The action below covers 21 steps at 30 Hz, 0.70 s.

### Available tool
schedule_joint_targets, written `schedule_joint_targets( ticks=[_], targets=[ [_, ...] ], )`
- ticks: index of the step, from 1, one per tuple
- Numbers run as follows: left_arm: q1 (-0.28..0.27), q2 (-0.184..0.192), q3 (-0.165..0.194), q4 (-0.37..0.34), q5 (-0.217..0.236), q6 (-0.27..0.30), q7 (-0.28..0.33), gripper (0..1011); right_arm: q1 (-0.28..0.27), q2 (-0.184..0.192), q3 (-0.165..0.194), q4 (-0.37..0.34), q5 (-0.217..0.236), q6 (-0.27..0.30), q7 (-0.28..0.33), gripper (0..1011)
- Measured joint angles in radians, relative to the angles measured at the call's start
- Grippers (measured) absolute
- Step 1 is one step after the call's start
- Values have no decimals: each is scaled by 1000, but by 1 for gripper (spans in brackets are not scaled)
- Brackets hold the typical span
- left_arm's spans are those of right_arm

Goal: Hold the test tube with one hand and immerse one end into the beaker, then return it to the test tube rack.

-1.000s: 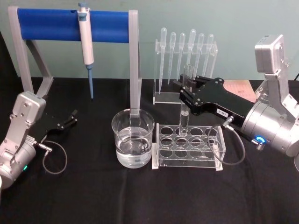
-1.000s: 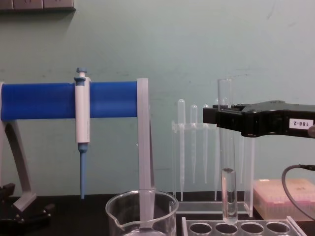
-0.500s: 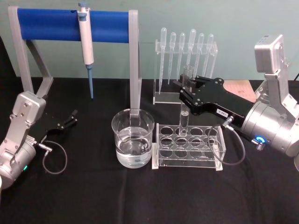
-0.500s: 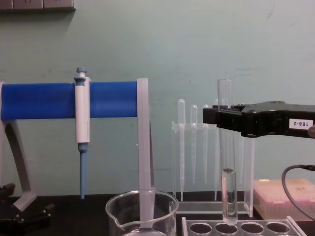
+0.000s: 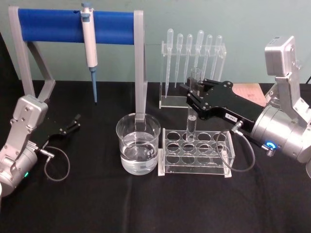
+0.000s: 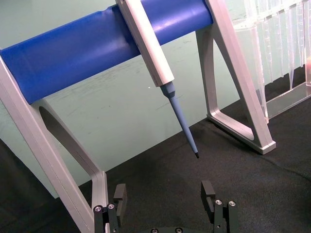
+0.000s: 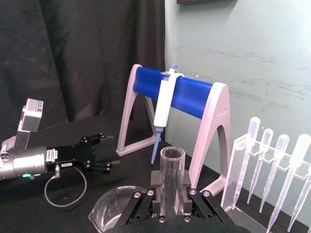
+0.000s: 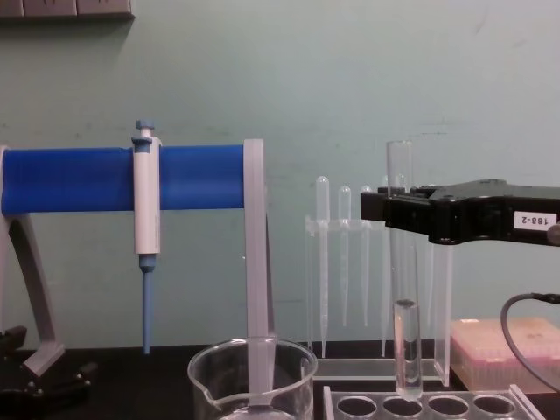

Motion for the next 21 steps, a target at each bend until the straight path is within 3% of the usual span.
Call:
schedule_joint_targets(
  ticks=[21],
  targets=[
    [0, 0, 0, 0, 0, 0, 0, 1000, 0, 0, 0, 0, 0, 0, 0, 224]
  ],
)
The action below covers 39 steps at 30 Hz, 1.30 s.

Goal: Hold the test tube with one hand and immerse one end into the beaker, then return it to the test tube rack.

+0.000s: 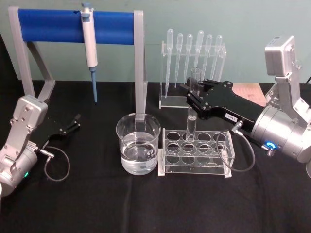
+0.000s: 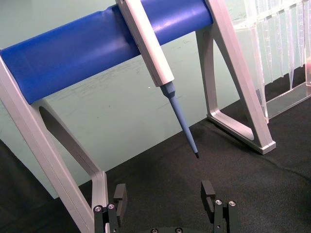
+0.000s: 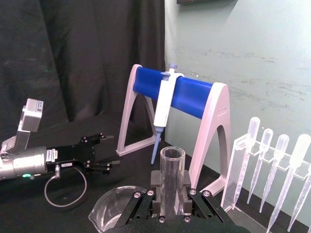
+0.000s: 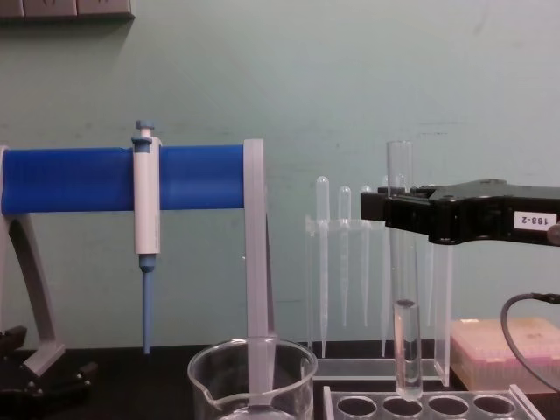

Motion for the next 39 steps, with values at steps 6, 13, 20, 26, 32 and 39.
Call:
schedule_joint_targets(
  ticks=[6, 13, 20, 26, 32, 39],
  targets=[
    [0, 0, 0, 0, 0, 0, 0, 1000, 0, 0, 0, 0, 0, 0, 0, 224],
    [0, 0, 0, 0, 0, 0, 0, 1000, 0, 0, 0, 0, 0, 0, 0, 224],
    [0, 0, 0, 0, 0, 0, 0, 1000, 0, 0, 0, 0, 0, 0, 0, 224],
    [0, 0, 0, 0, 0, 0, 0, 1000, 0, 0, 0, 0, 0, 0, 0, 224],
    [0, 0, 0, 0, 0, 0, 0, 1000, 0, 0, 0, 0, 0, 0, 0, 224],
    [0, 0, 0, 0, 0, 0, 0, 1000, 0, 0, 0, 0, 0, 0, 0, 224]
  ],
)
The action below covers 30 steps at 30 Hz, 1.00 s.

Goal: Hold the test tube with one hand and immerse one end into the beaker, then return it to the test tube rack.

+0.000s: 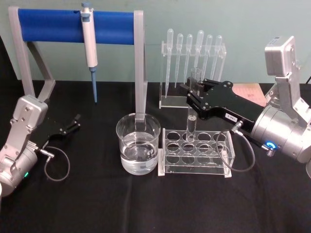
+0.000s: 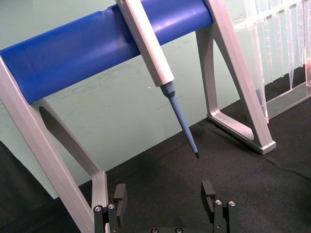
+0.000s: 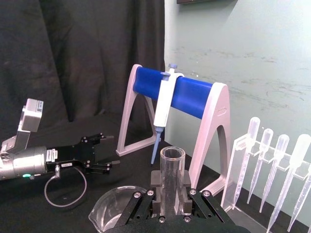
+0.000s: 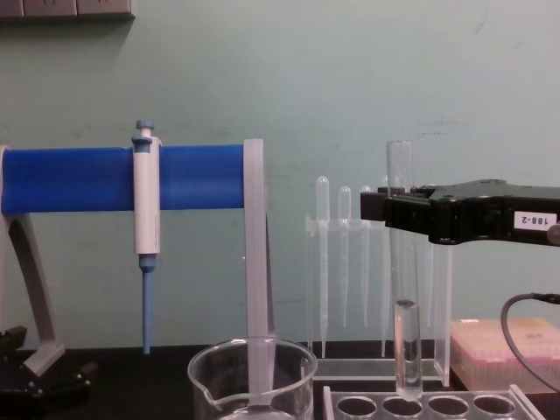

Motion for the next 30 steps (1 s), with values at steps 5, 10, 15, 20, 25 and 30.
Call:
schedule_joint_targets(
  ticks=[5, 10, 15, 20, 25, 30],
  targets=[
    [0, 0, 0, 0, 0, 0, 0, 1000, 0, 0, 0, 0, 0, 0, 0, 224],
    [0, 0, 0, 0, 0, 0, 0, 1000, 0, 0, 0, 0, 0, 0, 0, 224],
    [0, 0, 0, 0, 0, 0, 0, 1000, 0, 0, 0, 0, 0, 0, 0, 224],
    [0, 0, 0, 0, 0, 0, 0, 1000, 0, 1, 0, -4, 0, 0, -1, 224],
    [0, 0, 0, 0, 0, 0, 0, 1000, 13, -1, 4, -35, -1, 5, -3, 224],
    [0, 0, 0, 0, 0, 0, 0, 1000, 59, -27, -15, -45, -1, 16, -1, 224]
  ],
)
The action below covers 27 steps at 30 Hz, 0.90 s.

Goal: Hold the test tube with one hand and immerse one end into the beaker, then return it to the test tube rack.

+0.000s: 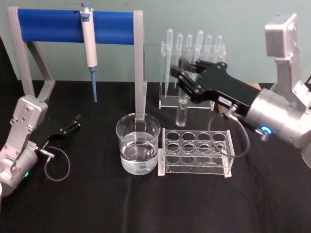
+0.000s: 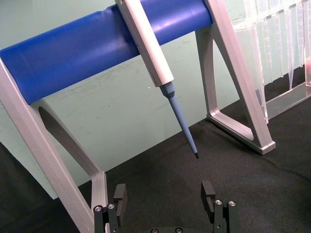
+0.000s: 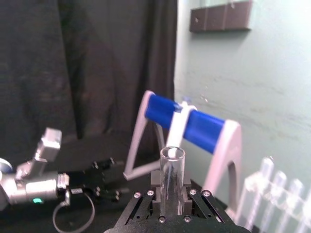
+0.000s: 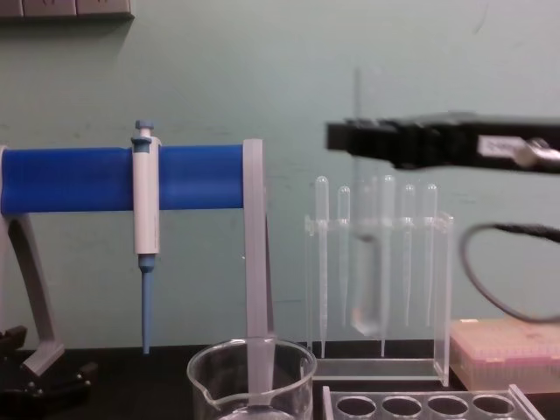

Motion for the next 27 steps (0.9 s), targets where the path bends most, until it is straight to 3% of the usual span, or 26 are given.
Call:
schedule_joint_targets(
  ticks=[6, 13, 19, 27],
  targets=[
    [0, 0, 0, 0, 0, 0, 0, 1000, 61, -52, -52, 36, -19, 3, 6, 224],
    [0, 0, 0, 0, 0, 0, 0, 1000, 106, -132, -118, 139, -51, -40, 18, 224],
    [0, 0, 0, 0, 0, 0, 0, 1000, 104, -173, -151, 218, -84, -101, 31, 224],
    [0, 0, 0, 0, 0, 0, 0, 1000, 61, -201, -162, 291, -114, -163, 39, 224]
  ],
)
